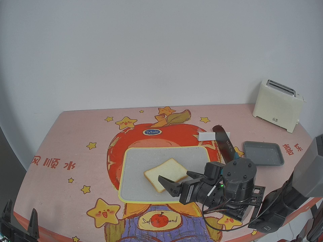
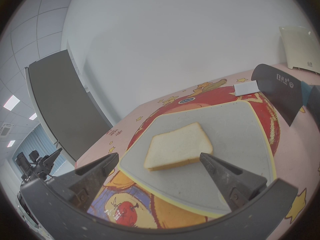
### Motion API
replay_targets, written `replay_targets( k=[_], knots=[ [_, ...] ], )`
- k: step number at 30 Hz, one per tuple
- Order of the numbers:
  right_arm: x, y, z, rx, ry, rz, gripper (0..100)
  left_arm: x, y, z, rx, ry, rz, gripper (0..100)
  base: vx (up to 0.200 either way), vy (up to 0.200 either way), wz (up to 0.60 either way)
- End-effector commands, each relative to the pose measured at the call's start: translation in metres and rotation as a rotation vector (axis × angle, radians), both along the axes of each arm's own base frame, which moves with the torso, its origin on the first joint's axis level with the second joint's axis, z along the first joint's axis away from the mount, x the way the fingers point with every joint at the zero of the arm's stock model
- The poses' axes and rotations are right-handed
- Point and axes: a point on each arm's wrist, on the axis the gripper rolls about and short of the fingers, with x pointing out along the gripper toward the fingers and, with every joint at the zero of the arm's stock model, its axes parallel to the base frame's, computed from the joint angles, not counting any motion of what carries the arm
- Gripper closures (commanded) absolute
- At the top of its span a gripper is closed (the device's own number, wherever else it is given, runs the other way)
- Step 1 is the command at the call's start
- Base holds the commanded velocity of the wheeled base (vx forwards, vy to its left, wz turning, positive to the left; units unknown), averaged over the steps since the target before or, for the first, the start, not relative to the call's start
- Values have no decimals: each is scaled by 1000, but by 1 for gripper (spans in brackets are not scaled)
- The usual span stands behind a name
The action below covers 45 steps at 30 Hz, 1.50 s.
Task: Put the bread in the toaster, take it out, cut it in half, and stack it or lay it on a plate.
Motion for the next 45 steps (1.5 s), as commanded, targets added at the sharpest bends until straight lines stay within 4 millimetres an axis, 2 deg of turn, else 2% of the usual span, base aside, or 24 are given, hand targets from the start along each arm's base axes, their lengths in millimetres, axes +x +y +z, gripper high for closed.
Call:
replay_targets(
  k=[1, 5, 8, 10, 11, 12, 16, 19, 24, 25, 27, 28, 31, 38, 45],
  knots=[
    [2, 0, 2, 7, -6, -3, 0, 0, 0, -5, -1, 1, 0, 0, 0, 0, 0],
    [3, 1, 6, 23, -18, -3, 0, 0, 0, -5, 1, 1, 0, 0, 0, 0, 0],
    [3, 1, 19, 55, -50, -5, 0, 0, 0, -5, -1, 1, 0, 0, 0, 0, 0],
    [1, -1, 33, 96, -86, -4, 0, 0, 0, -5, 1, 1, 0, 0, 0, 0, 0],
    [-2, -5, 53, 155, -139, -3, 0, 0, 0, -5, 1, 1, 0, 0, 0, 0, 0],
    [-4, -9, 65, 182, -165, -4, 0, 0, 0, -5, -1, 1, 0, 0, 0, 0, 0],
    [-10, -35, 110, 232, -259, -40, 0, 0, 0, -5, 1, 1, 0, 0, 0, 0, 0],
    [-9, -55, 128, 186, -276, -87, 0, 0, 0, -5, 1, 1, 0, 0, 0, 0, 0],
    [-10, -97, 145, 55, -305, -187, 0, 0, 0, -5, -1, 1, 0, 0, 0, 0, 0],
    [-9, -110, 145, -12, -298, -222, 0, 0, 0, -5, -1, 1, 0, 0, 0, 0, 0],
    [-8, -116, 143, -57, -284, -240, 0, 0, 0, -5, 1, 1, 0, 0, 0, 0, 0],
    [-6, -128, 133, -162, -231, -277, 0, 0, 0, -5, -1, 1, 0, 0, 0, 0, 0],
    [-5, -133, 124, -240, -175, -323, 0, 0, 0, -5, -1, 1, -1, 0, 0, 0, 0],
    [1, -129, 103, -362, -78, -370, 0, 0, 0, -5, -1, 1, -1, 0, 0, 0, 0],
    [10, -114, 68, -458, 15, -341, 0, 0, 0, -5, -1, 1, -1, 0, 0, 0, 0]
  ],
)
